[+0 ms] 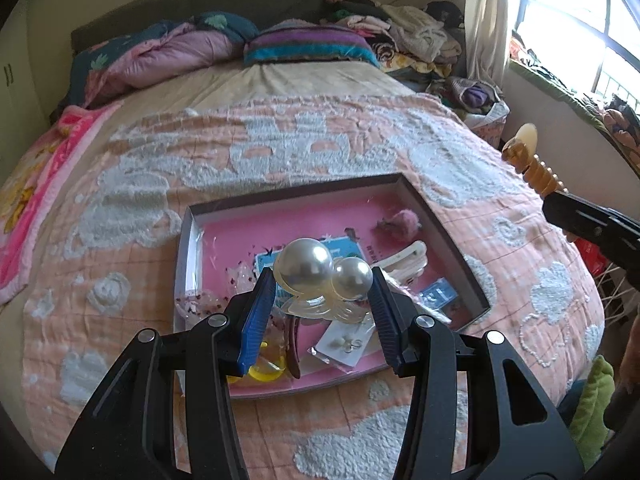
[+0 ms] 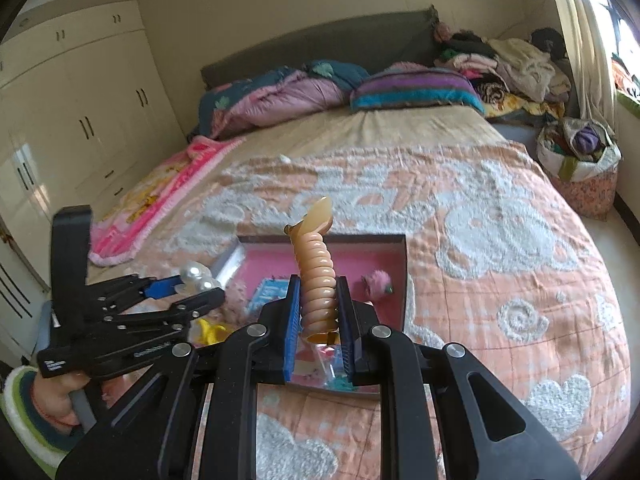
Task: Organize jewelry
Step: 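Carry the pearl earrings and spiral coil over the tray, then open the right tool to drop the coil while the left tool releases the pearls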
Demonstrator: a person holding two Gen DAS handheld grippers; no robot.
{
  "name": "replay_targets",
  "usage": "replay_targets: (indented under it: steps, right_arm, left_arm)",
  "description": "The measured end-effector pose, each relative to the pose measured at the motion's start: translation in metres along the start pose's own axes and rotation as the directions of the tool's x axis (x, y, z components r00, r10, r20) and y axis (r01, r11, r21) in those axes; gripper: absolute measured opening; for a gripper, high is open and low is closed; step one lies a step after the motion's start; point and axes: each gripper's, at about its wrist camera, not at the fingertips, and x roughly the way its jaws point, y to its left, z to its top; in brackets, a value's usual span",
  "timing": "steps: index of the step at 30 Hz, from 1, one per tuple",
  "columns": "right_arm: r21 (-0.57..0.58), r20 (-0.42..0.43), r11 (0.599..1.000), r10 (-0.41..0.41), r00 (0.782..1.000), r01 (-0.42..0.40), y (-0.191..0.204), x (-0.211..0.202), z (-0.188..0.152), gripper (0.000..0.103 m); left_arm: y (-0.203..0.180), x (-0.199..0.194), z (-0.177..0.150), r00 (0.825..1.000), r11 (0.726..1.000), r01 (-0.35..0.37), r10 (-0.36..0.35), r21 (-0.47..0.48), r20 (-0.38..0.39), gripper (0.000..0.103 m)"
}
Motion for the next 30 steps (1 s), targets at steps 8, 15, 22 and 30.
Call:
replay_targets:
  steps: [8, 15, 22, 30]
  right_arm:
    - [0.026, -0.072, 1.000, -0.012, 0.997, 0.014, -0.010, 0.044, -0.015, 0.017]
    - [0.032, -0.160, 0.999, -0.037, 0.986, 0.043, -0.015, 0.084, -0.030, 0.017]
    - [0.052, -0.171, 0.997, -0.043, 0.984, 0.052, -0.016, 0.085, -0.037, 0.056]
    - [0.012, -0.035, 0.997, -0.078, 0.996, 0.078, -0.001, 0.015, -0.033, 0.086]
  left_arm:
    - [0.010, 0.028, -0.011, 0.999, 1.000, 0.003, -0.004, -0.015, -0.051, 0.039]
    - [0.008, 0.047, -0.021, 0.995, 0.999, 0.022, -0.024, -0.024, -0.102, 0.039]
    - [0.006, 0.043, -0.021, 0.995, 1.000, 0.012, -0.014, -0.025, -0.097, 0.045]
    - [-0.001, 0.005, -0.012, 1.000, 1.000, 0.000, 0.000, -0.021, -0.026, 0.072]
